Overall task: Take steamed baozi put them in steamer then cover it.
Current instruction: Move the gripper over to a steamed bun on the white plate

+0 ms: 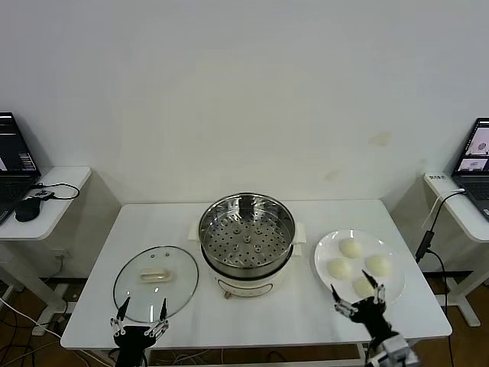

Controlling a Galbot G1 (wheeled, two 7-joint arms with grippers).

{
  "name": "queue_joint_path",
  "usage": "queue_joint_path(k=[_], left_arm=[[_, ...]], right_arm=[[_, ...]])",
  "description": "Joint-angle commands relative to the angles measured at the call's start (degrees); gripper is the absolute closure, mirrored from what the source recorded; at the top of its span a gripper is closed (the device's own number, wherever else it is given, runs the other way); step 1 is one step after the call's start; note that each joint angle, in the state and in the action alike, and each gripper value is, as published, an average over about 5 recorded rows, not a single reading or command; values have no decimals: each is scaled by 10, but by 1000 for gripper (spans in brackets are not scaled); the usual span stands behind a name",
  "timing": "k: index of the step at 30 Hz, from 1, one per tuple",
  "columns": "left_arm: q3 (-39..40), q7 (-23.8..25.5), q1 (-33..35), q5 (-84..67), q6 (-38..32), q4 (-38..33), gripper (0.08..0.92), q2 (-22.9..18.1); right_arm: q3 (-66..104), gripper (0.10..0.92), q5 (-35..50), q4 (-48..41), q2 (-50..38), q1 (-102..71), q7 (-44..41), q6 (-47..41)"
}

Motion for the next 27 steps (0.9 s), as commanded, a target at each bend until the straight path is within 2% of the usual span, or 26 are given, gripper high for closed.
queue_joint_path(k=[1, 7, 15, 21, 27], left_arm=[[-5, 11, -24, 32, 13, -3, 177, 5], [-8, 11, -26, 37, 14, -2, 177, 3], [-20, 5, -22, 36, 15, -5, 177, -1], [-26, 0, -21, 33, 14, -4, 177, -3], [-36, -2, -22, 27, 13, -1, 177, -3]], right_arm=[[34, 203, -130, -65, -207, 139, -141, -65], [-57, 202, -126, -146, -317, 254, -223, -42], [-290, 203, -108, -254, -411, 490, -347, -39], [-486, 203, -83, -349, -410, 663, -415, -27], [-632, 202, -85, -421, -373, 765, -442, -9]])
